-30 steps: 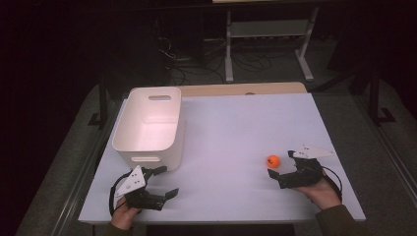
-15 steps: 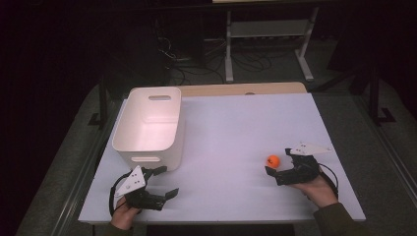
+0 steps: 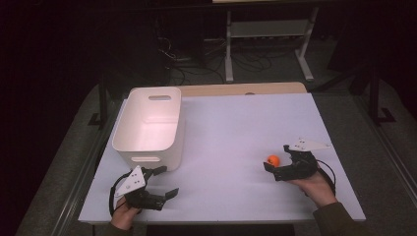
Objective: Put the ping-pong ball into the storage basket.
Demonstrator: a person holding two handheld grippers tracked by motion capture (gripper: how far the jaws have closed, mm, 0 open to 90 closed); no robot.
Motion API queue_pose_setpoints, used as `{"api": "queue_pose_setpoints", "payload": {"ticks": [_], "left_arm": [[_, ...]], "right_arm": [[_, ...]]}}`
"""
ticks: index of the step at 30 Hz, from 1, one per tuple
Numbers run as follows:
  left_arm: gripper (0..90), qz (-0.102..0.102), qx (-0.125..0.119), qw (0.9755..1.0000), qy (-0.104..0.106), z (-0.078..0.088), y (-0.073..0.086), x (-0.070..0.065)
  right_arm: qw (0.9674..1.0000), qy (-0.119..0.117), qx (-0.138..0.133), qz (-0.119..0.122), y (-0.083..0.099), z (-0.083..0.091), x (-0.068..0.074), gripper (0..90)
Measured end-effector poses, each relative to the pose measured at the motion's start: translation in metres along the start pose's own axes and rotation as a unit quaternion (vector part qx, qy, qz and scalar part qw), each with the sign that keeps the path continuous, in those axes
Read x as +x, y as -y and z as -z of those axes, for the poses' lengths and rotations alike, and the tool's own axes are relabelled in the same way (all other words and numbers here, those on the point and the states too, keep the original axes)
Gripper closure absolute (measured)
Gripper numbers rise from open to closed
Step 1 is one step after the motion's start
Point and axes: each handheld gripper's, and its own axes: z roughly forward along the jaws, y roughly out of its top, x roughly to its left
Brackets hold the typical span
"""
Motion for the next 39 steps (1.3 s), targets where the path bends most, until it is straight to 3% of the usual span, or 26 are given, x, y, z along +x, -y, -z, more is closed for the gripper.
{"api": "queue_pose_setpoints", "payload": {"ticks": [39], "left_arm": [[14.0,0.003,0.000,1.0000,0.000,0.000,0.000,0.000]], "right_arm": [[0.9999,0.006,0.001,0.008,-0.018,-0.017,-0.006,0.0]]}}
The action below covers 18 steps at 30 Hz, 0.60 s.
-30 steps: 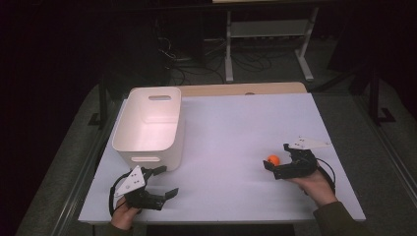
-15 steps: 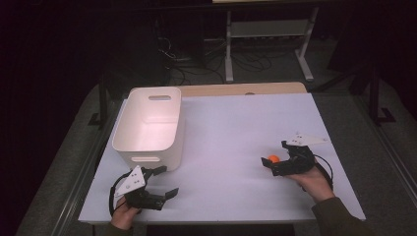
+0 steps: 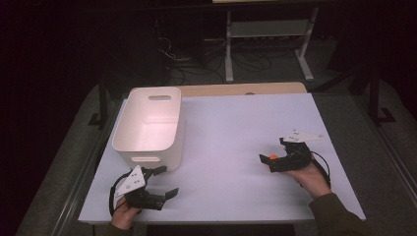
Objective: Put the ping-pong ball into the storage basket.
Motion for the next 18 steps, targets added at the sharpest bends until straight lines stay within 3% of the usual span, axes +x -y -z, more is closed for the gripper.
{"api": "queue_pose_setpoints", "payload": {"ticks": [14,18], "left_arm": [[14.0,-0.004,0.004,1.0000,-0.001,-0.0004,-0.0002,-0.0005],[14.0,-0.005,0.002,1.0000,-0.001,-0.0002,-0.0001,-0.0006]], "right_arm": [[0.9998,-0.005,0.017,-0.004,0.0017,-0.0051,-0.0040,0.0],[0.9994,0.011,0.029,0.014,0.0030,-0.0065,-0.0021,0.0]]}}
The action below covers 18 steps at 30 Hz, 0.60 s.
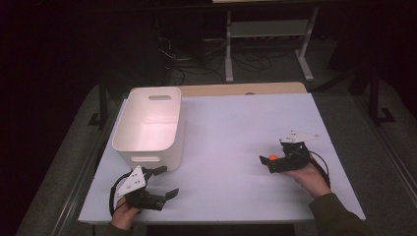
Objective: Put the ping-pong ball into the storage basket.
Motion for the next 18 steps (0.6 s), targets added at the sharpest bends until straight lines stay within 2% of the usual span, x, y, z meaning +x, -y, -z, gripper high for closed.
{"api": "queue_pose_setpoints", "payload": {"ticks": [7,18], "left_arm": [[14.0,-0.001,0.001,1.0000,0.000,-0.0001,-0.0001,0.0001],[14.0,-0.001,0.002,1.0000,0.000,-0.0001,-0.0002,0.0001]], "right_arm": [[0.9999,-0.007,0.012,-0.008,0.0016,-0.0030,-0.0006,0.0],[0.9995,0.000,0.028,-0.013,0.0053,-0.0059,-0.0035,0.0]]}}
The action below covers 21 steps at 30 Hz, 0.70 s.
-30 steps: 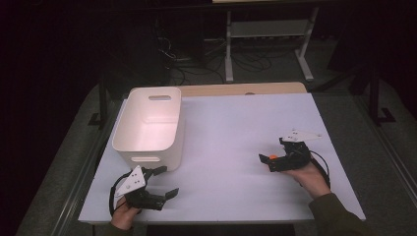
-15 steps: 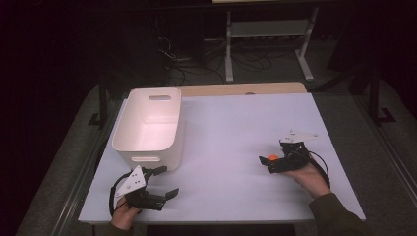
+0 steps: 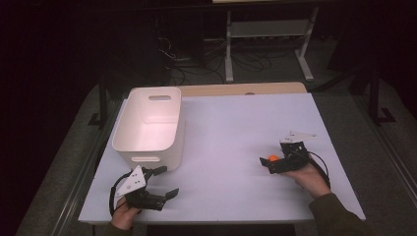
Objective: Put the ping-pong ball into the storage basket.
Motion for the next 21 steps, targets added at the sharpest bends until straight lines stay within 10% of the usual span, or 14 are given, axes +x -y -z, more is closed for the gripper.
{"api": "queue_pose_setpoints", "payload": {"ticks": [21], "left_arm": [[14.0,-0.001,-0.001,1.0000,0.000,0.0003,0.0001,-0.0005]], "right_arm": [[0.9995,0.002,0.029,0.012,0.0069,-0.0057,-0.0004,0.0]]}}
